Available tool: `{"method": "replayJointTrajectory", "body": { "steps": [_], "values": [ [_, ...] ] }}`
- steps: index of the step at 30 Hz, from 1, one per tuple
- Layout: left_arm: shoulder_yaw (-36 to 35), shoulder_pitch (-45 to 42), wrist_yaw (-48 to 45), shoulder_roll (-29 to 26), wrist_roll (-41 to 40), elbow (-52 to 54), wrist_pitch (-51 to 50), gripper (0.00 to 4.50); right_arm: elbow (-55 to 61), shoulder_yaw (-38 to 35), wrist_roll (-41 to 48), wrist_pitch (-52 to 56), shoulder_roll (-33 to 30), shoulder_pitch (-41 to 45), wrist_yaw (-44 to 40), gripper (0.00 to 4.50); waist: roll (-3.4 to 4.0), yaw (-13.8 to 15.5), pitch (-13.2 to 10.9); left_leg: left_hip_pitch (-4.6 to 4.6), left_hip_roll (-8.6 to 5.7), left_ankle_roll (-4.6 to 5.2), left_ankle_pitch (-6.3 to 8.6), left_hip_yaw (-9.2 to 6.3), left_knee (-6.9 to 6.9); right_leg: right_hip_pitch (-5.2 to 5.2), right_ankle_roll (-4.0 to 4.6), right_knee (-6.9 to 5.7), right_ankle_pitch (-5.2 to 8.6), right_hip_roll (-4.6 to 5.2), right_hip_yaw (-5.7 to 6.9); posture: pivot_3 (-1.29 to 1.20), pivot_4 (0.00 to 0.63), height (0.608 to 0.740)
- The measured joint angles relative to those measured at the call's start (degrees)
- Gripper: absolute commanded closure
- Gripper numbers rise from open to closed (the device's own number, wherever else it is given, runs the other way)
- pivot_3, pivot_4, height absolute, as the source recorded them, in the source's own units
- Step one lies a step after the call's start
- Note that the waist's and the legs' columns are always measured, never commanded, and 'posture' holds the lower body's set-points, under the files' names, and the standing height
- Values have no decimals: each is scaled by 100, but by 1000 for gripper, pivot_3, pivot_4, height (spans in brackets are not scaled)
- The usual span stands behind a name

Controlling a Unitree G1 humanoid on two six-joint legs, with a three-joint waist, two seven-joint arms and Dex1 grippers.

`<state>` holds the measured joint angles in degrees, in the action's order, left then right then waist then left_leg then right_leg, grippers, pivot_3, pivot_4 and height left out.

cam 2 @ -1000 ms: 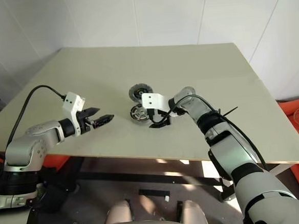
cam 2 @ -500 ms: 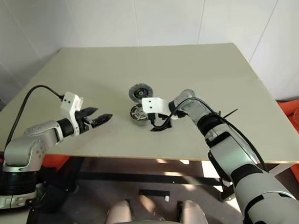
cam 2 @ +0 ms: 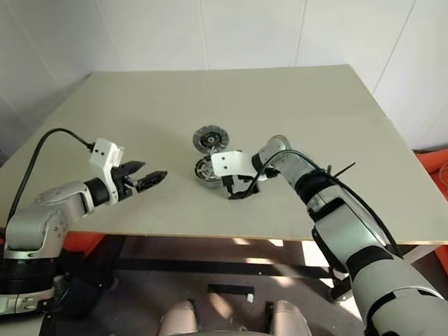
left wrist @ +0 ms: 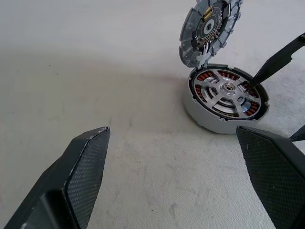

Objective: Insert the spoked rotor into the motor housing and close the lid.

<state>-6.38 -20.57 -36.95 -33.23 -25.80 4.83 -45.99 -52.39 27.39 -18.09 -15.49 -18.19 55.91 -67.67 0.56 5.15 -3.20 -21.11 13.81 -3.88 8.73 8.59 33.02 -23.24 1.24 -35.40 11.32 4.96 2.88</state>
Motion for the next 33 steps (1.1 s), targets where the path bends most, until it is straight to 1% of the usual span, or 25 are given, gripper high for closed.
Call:
{"method": "replayJointTrajectory", "body": {
  "steps": [9,12,17,22,24,25,31,33],
  "values": [
    [0,11,35,7,14,-17,51,0,-58,258,-284,-284,48,207,-280,19,0,-47,0,1,0,1,1,0,0,0,1,0,0,0,-1,0,0,740],
    [0,24,46,11,12,-16,51,0,-113,342,-388,-378,112,314,-289,19,0,-88,0,0,0,2,1,0,0,0,1,0,0,0,-1,0,0,740],
    [0,25,57,29,12,-14,51,0,-595,478,-552,-578,297,622,-170,19,0,-128,0,4,0,2,1,0,0,0,1,-3,1,0,-1,0,0,740],
    [0,31,91,44,12,-11,51,0,-738,483,-603,-658,322,676,-144,19,0,-126,0,8,0,2,2,-3,0,1,-2,-5,2,-1,-1,0,0,740],
    [0,46,100,44,12,-10,51,0,-669,483,-600,-649,319,671,-239,402,0,-125,0,7,0,2,2,-3,0,1,-2,-5,2,-1,-1,0,0,740],
    [0,46,101,46,12,-10,51,0,-598,483,-602,-637,311,644,-309,664,0,-125,0,7,0,2,2,-4,0,1,-1,-6,2,-1,0,0,0,740],
    [1,45,101,48,13,-9,51,0,-291,452,-555,-520,300,607,-417,2615,0,-126,0,-2,1,8,6,-4,0,-4,17,-5,8,-1,0,0,0,740],
    [1,45,101,50,13,-8,51,0,-247,445,-545,-510,301,596,-461,2615,0,-125,0,-4,1,11,11,-3,-1,-5,24,-4,13,-1,1,0,0,740]
  ]
}}
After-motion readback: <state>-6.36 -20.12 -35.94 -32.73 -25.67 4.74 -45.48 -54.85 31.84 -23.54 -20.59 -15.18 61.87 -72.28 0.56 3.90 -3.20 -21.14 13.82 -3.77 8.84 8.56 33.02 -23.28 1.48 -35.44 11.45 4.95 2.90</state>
